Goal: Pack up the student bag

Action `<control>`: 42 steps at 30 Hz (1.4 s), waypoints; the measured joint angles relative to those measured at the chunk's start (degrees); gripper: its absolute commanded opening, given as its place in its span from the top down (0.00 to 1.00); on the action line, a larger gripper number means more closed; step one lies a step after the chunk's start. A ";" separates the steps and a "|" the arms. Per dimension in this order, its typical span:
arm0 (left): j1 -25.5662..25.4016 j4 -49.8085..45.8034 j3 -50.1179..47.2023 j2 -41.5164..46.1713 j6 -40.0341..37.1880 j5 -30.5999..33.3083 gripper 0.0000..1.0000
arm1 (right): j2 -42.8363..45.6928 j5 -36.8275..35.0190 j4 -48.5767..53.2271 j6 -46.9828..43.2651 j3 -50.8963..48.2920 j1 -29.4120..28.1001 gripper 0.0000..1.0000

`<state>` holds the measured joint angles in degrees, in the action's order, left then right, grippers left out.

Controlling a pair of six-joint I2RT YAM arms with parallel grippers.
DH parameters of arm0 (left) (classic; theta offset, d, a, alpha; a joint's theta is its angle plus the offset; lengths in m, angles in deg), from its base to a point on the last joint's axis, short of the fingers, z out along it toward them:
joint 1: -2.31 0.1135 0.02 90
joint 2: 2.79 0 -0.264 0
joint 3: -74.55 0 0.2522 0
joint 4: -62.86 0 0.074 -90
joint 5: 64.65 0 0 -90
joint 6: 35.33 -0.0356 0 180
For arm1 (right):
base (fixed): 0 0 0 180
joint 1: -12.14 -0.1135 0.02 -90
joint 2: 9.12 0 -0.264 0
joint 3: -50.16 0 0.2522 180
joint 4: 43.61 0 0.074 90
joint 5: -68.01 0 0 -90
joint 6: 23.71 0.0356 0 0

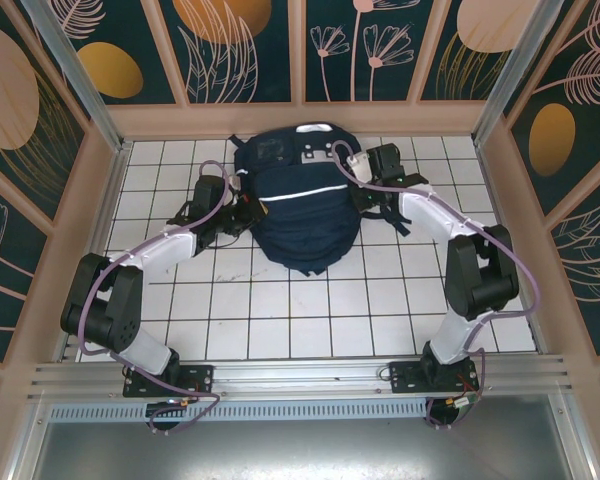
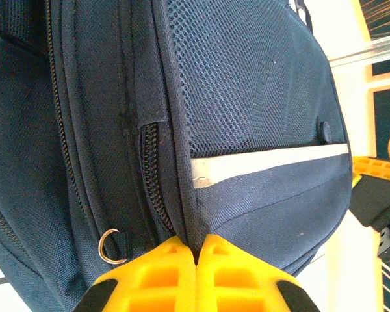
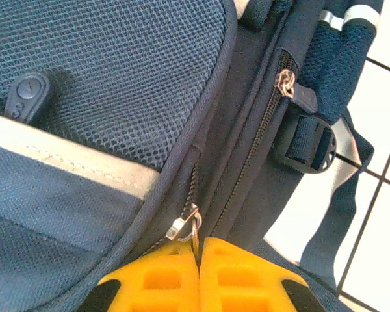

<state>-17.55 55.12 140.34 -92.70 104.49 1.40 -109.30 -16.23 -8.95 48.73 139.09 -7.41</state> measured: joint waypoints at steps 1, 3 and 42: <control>0.09 -0.39 0.00 0.02 -0.63 0.31 1.00 | -0.50 0.74 0.50 -1.05 0.59 0.09 1.00; 0.37 -1.53 -0.02 0.13 -1.75 1.09 1.00 | -0.61 2.58 1.18 -2.62 0.66 0.13 1.00; -3.52 11.32 -17.53 15.69 29.94 2.34 0.51 | 12.55 9.94 -5.33 1.70 -13.97 -18.25 1.00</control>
<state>-21.07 66.45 122.81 -77.01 134.43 3.74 -96.75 -6.29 -14.28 50.43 125.13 -25.66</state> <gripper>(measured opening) 0.493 0.055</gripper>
